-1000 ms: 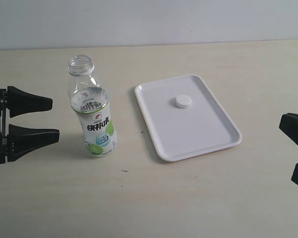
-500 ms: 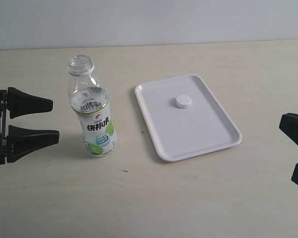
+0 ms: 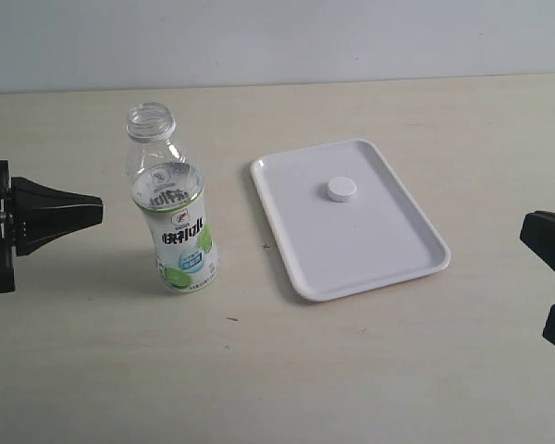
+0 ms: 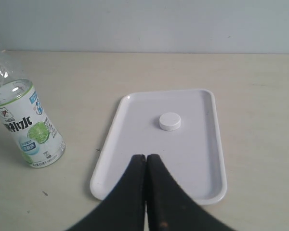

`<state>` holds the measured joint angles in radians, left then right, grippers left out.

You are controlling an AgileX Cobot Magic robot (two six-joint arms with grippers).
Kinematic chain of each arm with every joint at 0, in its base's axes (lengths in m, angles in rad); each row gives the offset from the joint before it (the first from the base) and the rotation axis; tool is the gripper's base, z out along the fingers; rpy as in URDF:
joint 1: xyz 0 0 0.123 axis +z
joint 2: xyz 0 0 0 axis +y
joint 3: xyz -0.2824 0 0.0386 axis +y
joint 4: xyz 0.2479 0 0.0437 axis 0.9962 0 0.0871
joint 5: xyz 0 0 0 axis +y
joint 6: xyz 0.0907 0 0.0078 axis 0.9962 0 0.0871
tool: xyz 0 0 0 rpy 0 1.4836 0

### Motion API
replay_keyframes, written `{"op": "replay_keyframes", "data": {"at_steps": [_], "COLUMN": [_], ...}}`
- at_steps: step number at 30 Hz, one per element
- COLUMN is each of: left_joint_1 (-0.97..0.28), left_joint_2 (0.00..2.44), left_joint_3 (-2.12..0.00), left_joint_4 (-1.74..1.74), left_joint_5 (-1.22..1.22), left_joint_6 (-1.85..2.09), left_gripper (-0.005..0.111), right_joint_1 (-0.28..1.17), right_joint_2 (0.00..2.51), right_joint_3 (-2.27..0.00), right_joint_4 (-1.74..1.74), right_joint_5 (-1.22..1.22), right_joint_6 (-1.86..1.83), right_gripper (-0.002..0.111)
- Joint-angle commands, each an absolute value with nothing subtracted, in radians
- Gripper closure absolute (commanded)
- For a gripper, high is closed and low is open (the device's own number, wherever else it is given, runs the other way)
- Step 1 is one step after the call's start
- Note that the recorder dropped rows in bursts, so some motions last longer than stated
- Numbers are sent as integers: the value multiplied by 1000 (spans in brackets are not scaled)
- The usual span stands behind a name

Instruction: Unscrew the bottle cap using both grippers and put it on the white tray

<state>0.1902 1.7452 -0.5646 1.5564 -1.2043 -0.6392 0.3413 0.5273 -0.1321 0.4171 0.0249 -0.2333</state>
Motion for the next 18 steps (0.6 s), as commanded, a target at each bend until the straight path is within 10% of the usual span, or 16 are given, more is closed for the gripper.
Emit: {"op": "replay_keyframes", "data": {"at_steps": [1,18], "left_joint_1": [214,404], "left_joint_2": [1721,1635], "left_joint_3": [-561,-516], "left_joint_4": [1534,1439], "left_joint_5": [-1221,-1221], "left_joint_6": [-635,-789], "left_gripper": [107,107], "right_joint_1": [344,344], "right_joint_2": [524,524], "right_joint_3": [-129,-129], "right_joint_4": [411,411], "right_joint_5": [19,19], "right_joint_6": [-234,-234], "right_gripper": [108,108]}}
